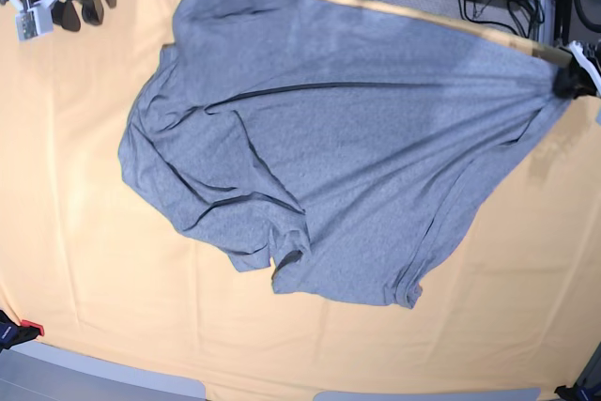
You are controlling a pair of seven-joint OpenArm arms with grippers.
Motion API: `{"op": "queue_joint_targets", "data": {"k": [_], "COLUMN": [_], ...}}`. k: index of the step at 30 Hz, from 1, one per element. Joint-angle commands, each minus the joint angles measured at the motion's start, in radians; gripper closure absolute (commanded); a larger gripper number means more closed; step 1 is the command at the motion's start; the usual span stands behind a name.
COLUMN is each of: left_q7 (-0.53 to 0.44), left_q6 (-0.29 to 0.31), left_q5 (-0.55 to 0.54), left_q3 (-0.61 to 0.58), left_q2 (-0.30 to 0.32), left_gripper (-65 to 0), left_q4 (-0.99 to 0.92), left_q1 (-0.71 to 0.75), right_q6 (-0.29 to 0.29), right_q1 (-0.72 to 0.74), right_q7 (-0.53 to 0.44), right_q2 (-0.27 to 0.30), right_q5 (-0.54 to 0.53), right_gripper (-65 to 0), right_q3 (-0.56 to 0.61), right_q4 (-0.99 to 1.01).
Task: Layout the t-shirt on the table in an organized manner, then fold the t-shirt properly
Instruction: 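Pull the held hem corner with the left gripper away from the right gripper, then regrasp the collar edge with the right gripper and pull it outward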
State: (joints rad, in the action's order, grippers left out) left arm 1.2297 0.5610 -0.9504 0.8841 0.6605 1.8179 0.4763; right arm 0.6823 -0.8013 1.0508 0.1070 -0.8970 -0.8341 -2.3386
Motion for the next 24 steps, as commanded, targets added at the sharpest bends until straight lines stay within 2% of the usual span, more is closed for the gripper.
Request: {"op": "queue_joint_targets", "data": {"k": [1,5,8,11,14,17,19,24], "left_q7": [-0.035,-0.100,-0.108,-0.108,-0.108,-0.108,-0.108,-0.108], "left_q6": [-0.011,-0.016,-0.024,-0.064,-0.058,-0.057,-0.057,-0.057], "left_q5": [0.019,0.053,0.055,0.051,0.045,0.011,-0.023,-0.034], "left_q3": [0.014,0.014,0.014,0.014,0.014,0.014,0.013,0.013], "left_q2": [0.024,0.024,0.023,0.020,0.009,-0.002,-0.002,-0.002], "left_gripper": [0.0,0.0,0.0,0.0,0.0,0.0,0.0,0.0], "left_q4": [0.010,0.010,0.010,0.010,0.010,0.010,0.010,0.010], "left_q1": [-0.003,-0.006,-0.011,-0.011,-0.011,-0.011,-0.011,-0.011], "right_q6": [-0.007,-0.049,-0.078,-0.054,-0.030,0.016,0.016,0.016], "right_q1": [0.010,0.096,0.161,0.206,0.219,0.213,0.214,0.179], "right_q7": [-0.023,-0.050,-0.065,-0.055,-0.002,0.074,0.131,0.151], "right_q2": [0.007,0.007,0.007,0.007,0.008,0.007,0.007,0.007], "right_q5": [-0.019,-0.018,-0.024,-0.106,-0.206,-0.340,-0.410,-0.430], "right_gripper": [-24.0,-24.0,-24.0,-26.7,-31.8,-31.9,-31.9,-31.9], "right_q3": [-0.006,-0.006,-0.003,-0.003,-0.003,-0.003,-0.002,0.059], "right_q4": [-0.018,-0.018,0.029,0.148,0.241,0.315,0.333,0.333]}}
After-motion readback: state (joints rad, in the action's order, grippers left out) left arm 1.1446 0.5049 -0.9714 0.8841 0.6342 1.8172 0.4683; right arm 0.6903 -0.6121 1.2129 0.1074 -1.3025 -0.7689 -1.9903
